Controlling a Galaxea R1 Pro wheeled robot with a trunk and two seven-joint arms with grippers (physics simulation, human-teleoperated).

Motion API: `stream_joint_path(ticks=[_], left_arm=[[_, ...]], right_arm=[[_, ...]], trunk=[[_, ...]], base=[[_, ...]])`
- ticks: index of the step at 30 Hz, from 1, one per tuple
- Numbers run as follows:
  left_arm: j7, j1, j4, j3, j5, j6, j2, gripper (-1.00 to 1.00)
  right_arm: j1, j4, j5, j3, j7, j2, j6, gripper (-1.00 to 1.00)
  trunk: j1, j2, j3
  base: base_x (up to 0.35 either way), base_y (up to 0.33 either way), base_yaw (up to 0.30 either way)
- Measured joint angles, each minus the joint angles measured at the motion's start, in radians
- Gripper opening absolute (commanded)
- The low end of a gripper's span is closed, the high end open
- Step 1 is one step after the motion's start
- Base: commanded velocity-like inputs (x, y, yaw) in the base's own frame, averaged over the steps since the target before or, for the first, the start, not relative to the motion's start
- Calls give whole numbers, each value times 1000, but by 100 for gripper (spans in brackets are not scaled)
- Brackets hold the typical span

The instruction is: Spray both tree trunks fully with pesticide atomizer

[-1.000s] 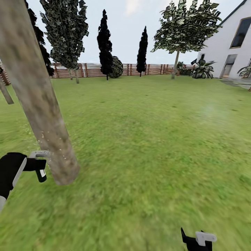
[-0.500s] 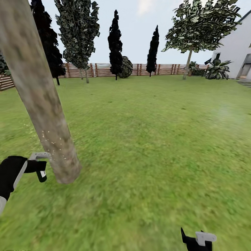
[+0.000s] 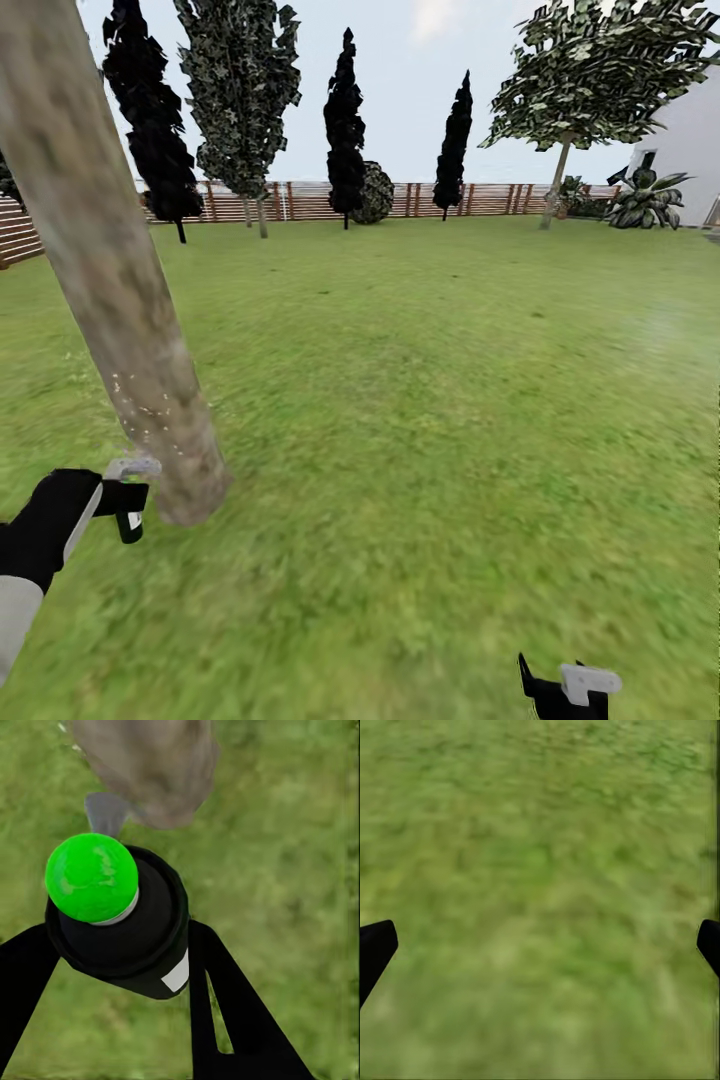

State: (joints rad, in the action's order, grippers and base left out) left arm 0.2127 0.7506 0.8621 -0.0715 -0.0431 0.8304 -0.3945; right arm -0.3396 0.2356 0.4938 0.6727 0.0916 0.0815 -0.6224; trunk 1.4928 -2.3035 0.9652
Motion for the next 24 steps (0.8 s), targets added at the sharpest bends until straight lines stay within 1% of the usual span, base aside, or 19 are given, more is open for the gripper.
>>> stream_joint_path(ticks=[1, 3, 6, 7, 10, 11, 16, 17, 20, 24], left_arm=[[-2, -14, 0, 0, -3, -2, 14, -100], [-3, -28, 2, -3, -10, -3, 25, -100], [-19, -70, 6, -7, -12, -7, 27, -100], [-23, -77, 2, -7, -10, -11, 27, -100], [-28, -83, -5, -9, -8, -66, 28, -100], [-29, -83, -6, -10, -6, -75, 28, -100], [-29, -84, -7, -12, -4, -85, 28, -100], [-29, -84, -9, -18, -5, -85, 28, -100], [-30, -84, -13, -55, -6, -87, 27, -100], [-30, -84, -13, -66, -4, -88, 30, -100]], right_arm=[[0, 0, 0, 0, 0, 0, 0, 100], [0, 0, 0, 0, 0, 1, 0, 100], [0, 0, 0, 0, 0, 0, 0, 100], [0, 0, 0, 0, 0, 0, 0, 100], [0, 1, 0, 0, 0, 0, 0, 100], [0, 1, 0, 0, 0, 0, 0, 100], [0, 1, -1, 0, 0, 0, 0, 100], [0, 1, -1, 0, 0, 0, 0, 100], [0, 1, 0, 0, 0, 0, 0, 100], [0, 1, 0, 0, 0, 0, 0, 100]], trunk=[[0, 0, 0], [0, 0, 0], [0, 0, 0], [0, 0, 0], [0, 0, 0], [0, 0, 0], [0, 0, 0], [0, 0, 0], [0, 0, 0], [0, 0, 0]], base=[[136, -268, 0], [142, -268, 0], [143, -268, 0], [143, -268, 0], [152, -262, 0], [165, -252, 53], [167, -249, 226], [167, -249, 271], [158, -249, 274], [129, -251, 276]])
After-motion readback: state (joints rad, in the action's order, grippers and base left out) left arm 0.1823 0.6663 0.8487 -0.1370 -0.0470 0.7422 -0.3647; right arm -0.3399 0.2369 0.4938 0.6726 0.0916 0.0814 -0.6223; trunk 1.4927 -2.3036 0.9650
